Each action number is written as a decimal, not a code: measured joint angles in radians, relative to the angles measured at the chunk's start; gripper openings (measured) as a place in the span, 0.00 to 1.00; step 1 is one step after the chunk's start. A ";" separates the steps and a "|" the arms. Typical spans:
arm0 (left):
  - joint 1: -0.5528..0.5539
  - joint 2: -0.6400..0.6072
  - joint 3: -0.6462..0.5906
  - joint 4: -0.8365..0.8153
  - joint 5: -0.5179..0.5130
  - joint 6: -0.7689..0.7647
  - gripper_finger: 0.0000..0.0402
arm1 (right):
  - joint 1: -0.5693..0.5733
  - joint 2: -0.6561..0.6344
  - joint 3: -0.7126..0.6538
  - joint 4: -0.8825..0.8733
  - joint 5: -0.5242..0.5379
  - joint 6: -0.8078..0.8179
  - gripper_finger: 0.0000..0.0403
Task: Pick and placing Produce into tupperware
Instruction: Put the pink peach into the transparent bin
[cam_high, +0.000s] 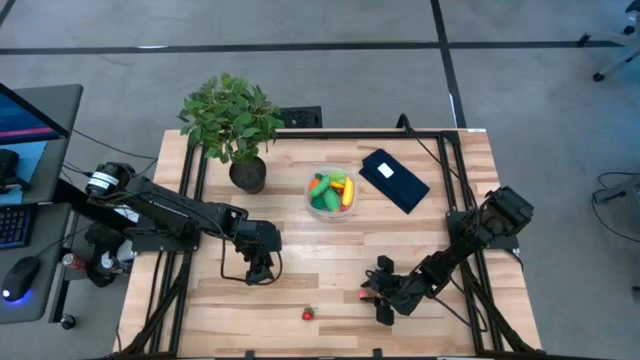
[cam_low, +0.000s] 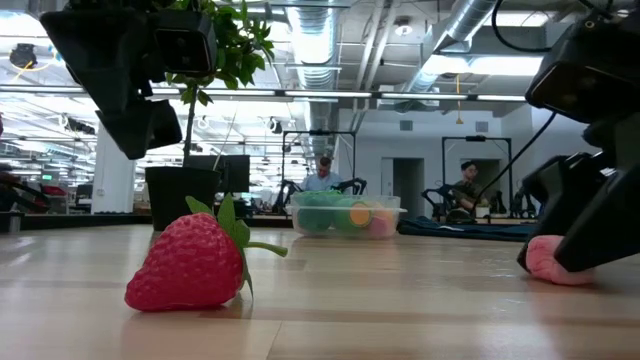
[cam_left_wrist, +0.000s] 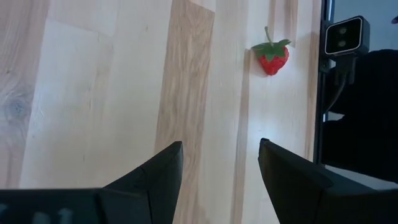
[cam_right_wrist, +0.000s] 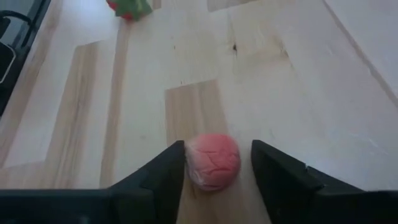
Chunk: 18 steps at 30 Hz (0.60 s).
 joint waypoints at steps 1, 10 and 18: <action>0.000 0.000 0.000 0.000 -0.002 0.003 0.49 | 0.000 0.000 0.000 0.000 -0.004 0.006 0.42; 0.000 0.000 0.000 0.000 -0.022 0.007 0.49 | 0.001 -0.001 0.001 0.002 -0.021 0.043 0.26; 0.000 0.000 0.000 0.000 -0.025 0.007 0.49 | 0.001 -0.009 0.001 0.002 -0.021 0.095 0.25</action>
